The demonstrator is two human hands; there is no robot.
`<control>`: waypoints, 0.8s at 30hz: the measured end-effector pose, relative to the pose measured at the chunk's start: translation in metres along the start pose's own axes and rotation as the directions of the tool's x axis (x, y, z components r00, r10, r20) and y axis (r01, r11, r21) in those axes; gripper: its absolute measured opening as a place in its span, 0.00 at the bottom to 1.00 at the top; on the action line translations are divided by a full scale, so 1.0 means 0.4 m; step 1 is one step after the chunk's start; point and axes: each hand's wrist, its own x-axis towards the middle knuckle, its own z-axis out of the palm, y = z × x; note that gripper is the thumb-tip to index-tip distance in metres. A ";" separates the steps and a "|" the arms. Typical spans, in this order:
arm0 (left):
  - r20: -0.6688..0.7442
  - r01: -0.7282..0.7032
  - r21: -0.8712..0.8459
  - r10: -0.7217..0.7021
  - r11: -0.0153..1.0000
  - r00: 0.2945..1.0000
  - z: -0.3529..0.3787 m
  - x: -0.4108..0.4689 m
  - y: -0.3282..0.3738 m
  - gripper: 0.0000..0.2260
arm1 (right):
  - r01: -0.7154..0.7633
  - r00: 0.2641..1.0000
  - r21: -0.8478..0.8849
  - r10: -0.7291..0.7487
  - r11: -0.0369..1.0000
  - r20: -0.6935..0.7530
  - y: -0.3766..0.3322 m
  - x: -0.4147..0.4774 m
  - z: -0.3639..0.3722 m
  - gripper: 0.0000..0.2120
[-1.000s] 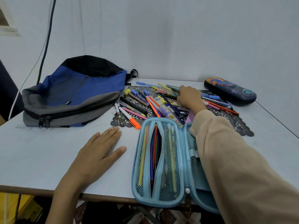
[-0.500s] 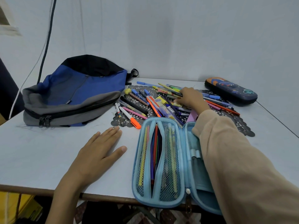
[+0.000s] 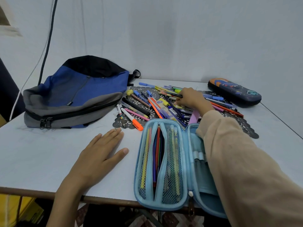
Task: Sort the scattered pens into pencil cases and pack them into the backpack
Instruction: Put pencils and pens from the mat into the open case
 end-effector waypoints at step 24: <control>-0.003 0.004 -0.019 -0.004 1.000 1.000 0.007 0.000 -0.007 0.39 | -0.027 0.995 0.189 0.045 0.982 -0.091 0.054 0.043 -0.021 0.13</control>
